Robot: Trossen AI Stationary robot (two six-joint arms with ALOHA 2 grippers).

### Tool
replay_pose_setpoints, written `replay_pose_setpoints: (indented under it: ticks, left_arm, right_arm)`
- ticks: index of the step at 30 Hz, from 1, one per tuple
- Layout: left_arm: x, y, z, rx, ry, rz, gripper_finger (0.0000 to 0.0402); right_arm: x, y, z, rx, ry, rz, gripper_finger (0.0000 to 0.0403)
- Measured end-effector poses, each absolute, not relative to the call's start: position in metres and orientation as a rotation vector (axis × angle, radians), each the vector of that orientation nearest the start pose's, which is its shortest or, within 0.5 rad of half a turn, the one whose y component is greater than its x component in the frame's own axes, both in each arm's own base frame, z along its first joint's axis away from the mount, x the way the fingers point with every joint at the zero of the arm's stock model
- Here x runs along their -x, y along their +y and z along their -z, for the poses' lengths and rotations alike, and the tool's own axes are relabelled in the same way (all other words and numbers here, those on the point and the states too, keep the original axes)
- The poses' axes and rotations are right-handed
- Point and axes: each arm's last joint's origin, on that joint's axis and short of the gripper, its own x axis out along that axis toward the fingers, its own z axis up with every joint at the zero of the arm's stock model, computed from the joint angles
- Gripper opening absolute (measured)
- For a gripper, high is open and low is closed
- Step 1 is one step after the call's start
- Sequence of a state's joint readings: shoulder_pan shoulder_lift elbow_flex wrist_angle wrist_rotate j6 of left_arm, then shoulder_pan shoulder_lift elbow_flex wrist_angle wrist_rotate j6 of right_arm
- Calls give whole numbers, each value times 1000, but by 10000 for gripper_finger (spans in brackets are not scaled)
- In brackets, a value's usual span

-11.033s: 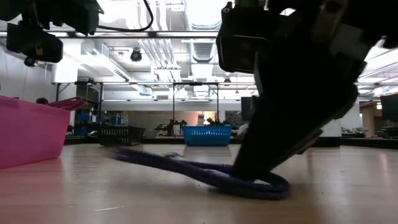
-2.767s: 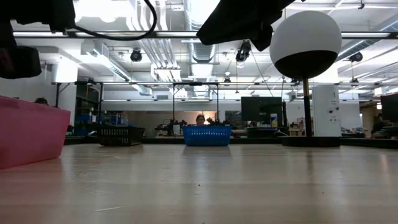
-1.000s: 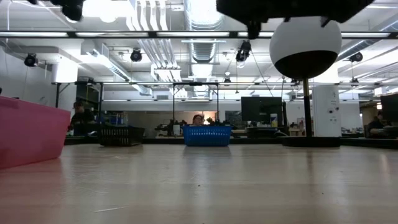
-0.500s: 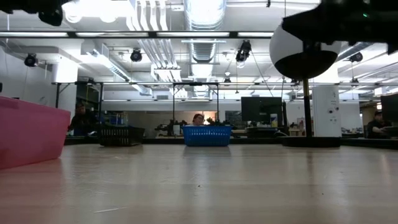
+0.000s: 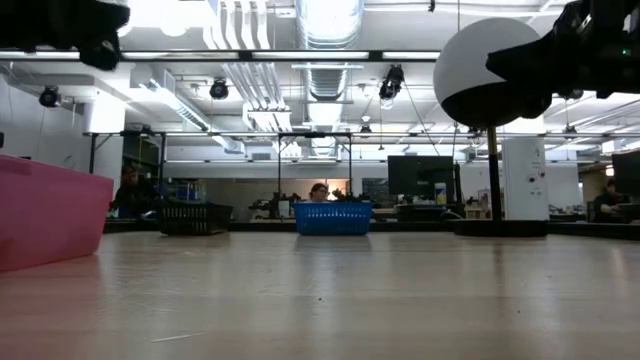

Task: Pick and place items into bin
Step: Return to Home Position

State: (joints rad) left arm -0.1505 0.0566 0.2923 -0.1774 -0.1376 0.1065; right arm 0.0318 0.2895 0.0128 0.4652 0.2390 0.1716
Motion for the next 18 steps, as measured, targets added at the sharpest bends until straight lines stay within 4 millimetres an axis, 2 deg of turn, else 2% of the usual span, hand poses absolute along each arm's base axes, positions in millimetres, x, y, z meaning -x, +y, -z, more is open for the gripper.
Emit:
replay_pose_setpoints:
  ticks: [4,9,14,18]
  left_arm:
    - [-84,-9,-222,-65,-121,24,0]
    - [-92,-11,-190,49,-25,42,0]
    - [-97,-12,-175,56,-69,66,0]
    - [-98,-12,-177,62,-105,64,0]
  right_arm:
    - [-111,-3,-190,-168,-229,195,38]
    - [-111,-3,-189,-215,-220,193,36]
    - [-112,-3,-182,-222,-159,183,13]
    - [-113,-3,-176,-204,-98,190,9]
